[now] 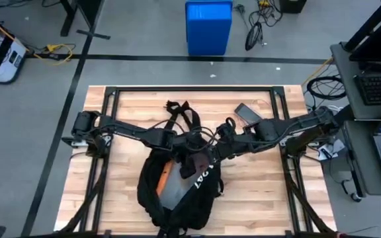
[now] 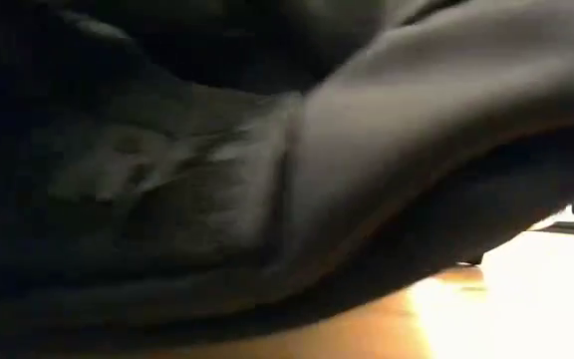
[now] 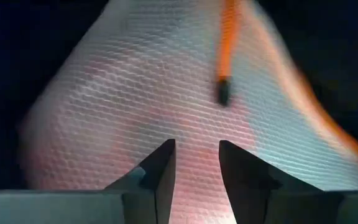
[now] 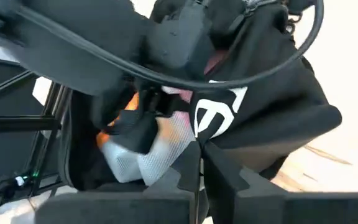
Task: Unpack backpack
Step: Put the orange zip bag into the black backpack, then put the pink cellphone into the black backpack
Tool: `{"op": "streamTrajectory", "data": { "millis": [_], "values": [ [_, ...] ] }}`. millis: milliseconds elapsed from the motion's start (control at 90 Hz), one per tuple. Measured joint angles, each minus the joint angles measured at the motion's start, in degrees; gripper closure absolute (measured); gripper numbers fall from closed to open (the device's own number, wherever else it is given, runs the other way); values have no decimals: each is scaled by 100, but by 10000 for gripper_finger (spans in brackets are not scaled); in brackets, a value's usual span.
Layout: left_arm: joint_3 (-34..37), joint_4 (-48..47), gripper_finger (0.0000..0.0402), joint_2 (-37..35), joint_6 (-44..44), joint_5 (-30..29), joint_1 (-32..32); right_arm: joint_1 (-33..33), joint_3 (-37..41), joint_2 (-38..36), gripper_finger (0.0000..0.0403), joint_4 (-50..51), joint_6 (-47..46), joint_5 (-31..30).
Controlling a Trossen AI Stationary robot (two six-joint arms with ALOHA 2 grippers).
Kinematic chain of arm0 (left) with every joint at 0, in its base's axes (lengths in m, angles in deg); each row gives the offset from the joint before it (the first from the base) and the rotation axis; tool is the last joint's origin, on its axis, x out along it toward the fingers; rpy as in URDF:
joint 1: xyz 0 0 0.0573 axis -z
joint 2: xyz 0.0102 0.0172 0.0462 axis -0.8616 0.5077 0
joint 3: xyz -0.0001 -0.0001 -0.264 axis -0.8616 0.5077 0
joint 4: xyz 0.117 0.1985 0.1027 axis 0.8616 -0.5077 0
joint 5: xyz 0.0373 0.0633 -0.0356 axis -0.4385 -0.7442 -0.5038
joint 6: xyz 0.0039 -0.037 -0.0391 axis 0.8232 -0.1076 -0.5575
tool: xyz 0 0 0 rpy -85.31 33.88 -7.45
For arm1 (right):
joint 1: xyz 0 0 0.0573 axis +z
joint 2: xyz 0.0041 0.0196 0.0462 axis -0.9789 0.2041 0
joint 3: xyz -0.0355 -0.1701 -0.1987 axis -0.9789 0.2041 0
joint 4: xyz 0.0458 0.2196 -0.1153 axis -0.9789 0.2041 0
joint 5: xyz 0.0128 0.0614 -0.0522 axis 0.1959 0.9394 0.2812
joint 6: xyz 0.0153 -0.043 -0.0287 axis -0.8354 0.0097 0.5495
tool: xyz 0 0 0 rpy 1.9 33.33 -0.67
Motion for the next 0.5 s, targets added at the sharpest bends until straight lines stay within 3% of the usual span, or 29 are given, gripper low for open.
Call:
{"op": "streamTrajectory", "data": {
  "millis": [289, 411, 500],
  "values": [
    [-16, -716, 290, -824, -192, 734, -349, 1, 0, -17, 403, -6, 110, 11],
    [-17, -1392, 290, -1191, -205, 701, -427, 1, -1, -15, 403, -5, 155, 13],
    [28, -1596, 290, -1330, -141, 347, -387, 1, -2, -15, 403, -17, 218, 11]
  ]
}}
